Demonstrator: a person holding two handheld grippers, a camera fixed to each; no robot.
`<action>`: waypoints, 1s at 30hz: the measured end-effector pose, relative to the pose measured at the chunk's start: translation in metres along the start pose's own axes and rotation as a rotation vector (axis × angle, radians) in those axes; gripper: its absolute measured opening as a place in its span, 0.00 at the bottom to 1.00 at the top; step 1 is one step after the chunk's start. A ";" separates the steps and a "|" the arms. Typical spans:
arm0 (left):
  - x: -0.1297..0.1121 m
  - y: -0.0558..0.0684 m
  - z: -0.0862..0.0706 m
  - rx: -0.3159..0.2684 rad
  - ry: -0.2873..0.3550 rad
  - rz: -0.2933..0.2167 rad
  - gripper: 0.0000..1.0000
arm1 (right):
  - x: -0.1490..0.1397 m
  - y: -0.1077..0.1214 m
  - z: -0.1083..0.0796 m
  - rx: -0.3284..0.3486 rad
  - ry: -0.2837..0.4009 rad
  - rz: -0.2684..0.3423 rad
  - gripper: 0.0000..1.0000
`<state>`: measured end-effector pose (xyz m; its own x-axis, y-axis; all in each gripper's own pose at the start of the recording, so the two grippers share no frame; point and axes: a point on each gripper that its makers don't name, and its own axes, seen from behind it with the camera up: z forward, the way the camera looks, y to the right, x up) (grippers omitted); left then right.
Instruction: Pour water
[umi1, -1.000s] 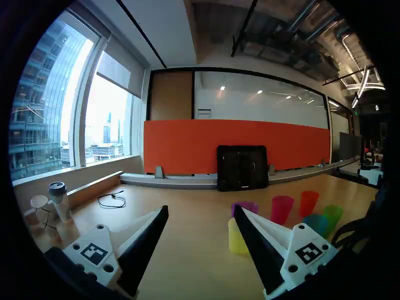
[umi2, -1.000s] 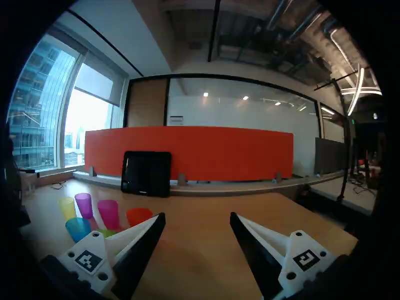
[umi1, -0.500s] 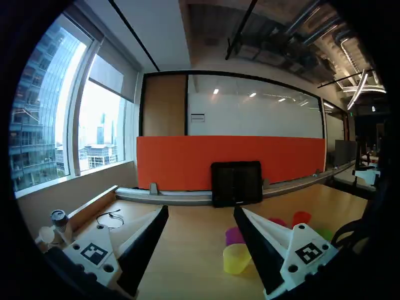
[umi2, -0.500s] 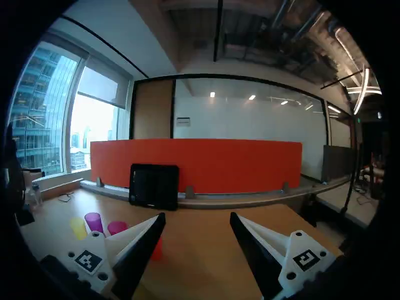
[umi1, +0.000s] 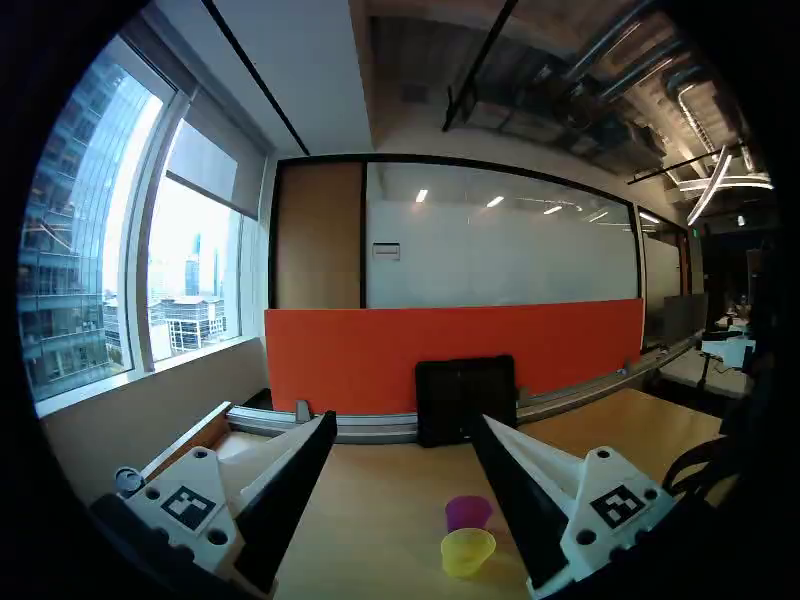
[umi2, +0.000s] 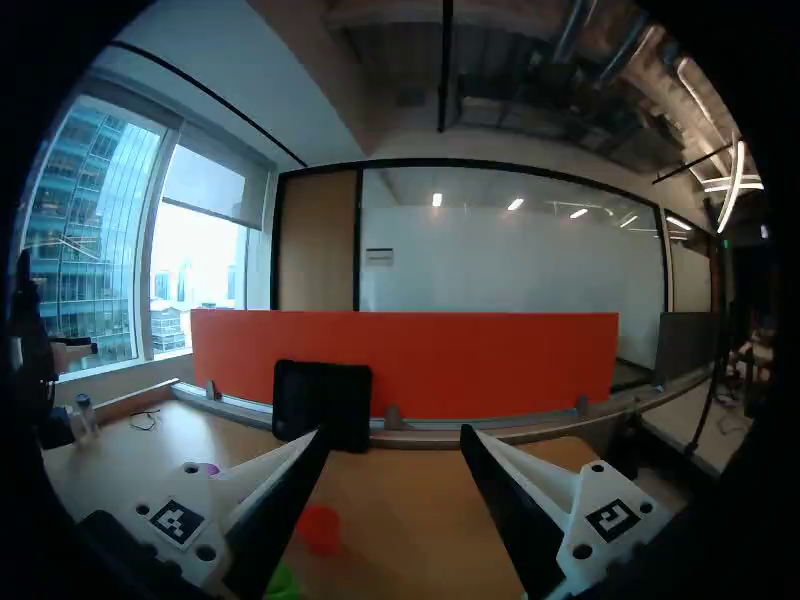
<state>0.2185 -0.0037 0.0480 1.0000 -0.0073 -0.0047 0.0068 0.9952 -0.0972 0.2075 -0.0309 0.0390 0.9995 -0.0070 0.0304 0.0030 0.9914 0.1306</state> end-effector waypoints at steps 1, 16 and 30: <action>0.004 0.001 0.000 -0.006 -0.001 -0.003 0.97 | 0.004 0.000 0.000 0.003 0.000 0.005 1.00; 0.016 0.018 0.001 -0.153 -0.032 -0.002 0.97 | 0.015 -0.007 0.001 0.083 -0.023 0.005 1.00; 0.033 0.058 -0.009 -0.343 -0.041 0.024 0.97 | 0.032 -0.060 -0.022 0.337 -0.001 -0.075 1.00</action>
<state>0.2514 0.0532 0.0332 0.9992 0.0270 0.0286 -0.0122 0.9045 -0.4263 0.2400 -0.0875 0.0109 0.9969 -0.0788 0.0087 0.0663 0.8895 0.4522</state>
